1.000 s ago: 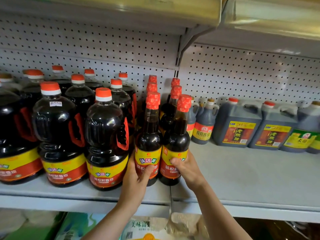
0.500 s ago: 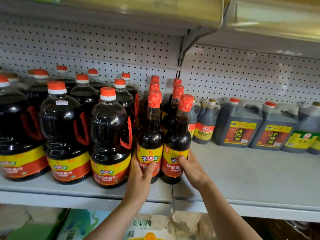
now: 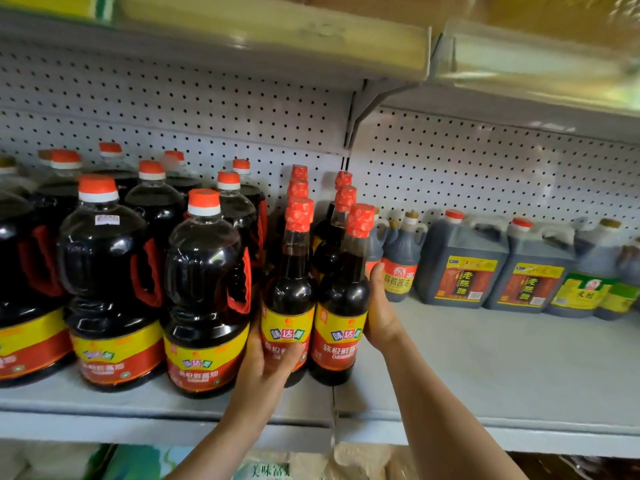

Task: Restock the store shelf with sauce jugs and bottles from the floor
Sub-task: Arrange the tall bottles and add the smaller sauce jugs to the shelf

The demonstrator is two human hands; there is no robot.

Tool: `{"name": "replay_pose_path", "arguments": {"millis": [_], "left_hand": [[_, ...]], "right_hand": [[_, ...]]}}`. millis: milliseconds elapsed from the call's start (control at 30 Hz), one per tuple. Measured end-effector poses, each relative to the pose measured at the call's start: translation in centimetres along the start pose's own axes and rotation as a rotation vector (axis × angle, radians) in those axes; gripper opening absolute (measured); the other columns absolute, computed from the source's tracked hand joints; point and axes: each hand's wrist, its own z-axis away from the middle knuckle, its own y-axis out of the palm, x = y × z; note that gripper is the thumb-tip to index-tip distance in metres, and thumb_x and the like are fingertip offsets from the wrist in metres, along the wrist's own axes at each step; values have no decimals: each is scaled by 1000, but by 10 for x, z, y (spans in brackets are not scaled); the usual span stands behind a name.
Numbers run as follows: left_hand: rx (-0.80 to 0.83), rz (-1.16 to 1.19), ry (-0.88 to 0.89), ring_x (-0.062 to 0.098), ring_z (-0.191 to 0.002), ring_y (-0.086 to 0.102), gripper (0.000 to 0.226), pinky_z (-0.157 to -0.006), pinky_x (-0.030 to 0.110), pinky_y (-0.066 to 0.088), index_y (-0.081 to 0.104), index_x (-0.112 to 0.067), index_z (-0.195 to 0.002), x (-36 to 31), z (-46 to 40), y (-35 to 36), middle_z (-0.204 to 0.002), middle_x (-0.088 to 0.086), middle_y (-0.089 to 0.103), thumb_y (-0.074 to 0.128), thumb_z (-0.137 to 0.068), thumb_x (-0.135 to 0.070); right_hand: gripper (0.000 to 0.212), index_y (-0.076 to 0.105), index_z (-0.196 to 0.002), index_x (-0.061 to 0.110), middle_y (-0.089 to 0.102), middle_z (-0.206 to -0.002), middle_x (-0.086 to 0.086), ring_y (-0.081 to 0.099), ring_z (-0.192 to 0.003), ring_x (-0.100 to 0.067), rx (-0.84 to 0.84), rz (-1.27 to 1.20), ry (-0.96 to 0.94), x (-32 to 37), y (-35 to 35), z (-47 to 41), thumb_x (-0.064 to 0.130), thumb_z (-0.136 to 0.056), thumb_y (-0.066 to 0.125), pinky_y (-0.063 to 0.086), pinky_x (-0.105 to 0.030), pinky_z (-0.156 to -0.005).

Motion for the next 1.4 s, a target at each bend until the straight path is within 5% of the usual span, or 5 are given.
{"name": "replay_pose_path", "arguments": {"millis": [167, 333, 533, 733, 1400], "left_hand": [[15, 38, 20, -14, -115, 56, 82, -88, 10, 46, 39, -48, -137, -4, -1, 4, -124, -41, 57, 79, -66, -60], [0, 7, -18, -19, -104, 58, 70, -77, 2, 47, 37, -40, -138, -3, -1, 6, -110, -45, 60, 65, -77, -20], [-16, -68, -40, -5, -121, 57, 102, -100, 29, 43, 36, -41, -148, -3, 3, 2, -130, -30, 59, 78, -59, -69], [-43, -115, -61, -12, -114, 56, 115, -97, 25, 42, 37, -42, -145, -6, 3, 5, -123, -37, 59, 76, -45, -83], [-67, -112, -95, -17, -111, 55, 100, -90, 20, 43, 37, -56, -133, -6, 3, 9, -121, -43, 56, 78, -45, -81]], "right_hand": [[94, 38, -155, 30, 47, -156, -7, 42, -145, -29, -79, 7, 18, 3, -1, -19, 89, -82, 36, 28, -58, -121], [96, 41, -154, 27, 47, -154, -12, 41, -145, -33, 23, -84, 39, -5, 1, -34, 91, -82, 36, 25, -60, -121], [105, 49, -149, 27, 58, -145, -9, 52, -137, -28, 82, -72, 25, -4, -2, -42, 95, -68, 48, 37, -51, -116], [99, 46, -150, 34, 55, -149, -5, 49, -140, -25, 121, -17, 42, -6, -3, -48, 96, -73, 42, 33, -55, -119], [103, 47, -150, 24, 59, -144, -5, 52, -136, -19, 120, 42, -44, -5, -6, -61, 92, -74, 38, 44, -39, -112]]}}
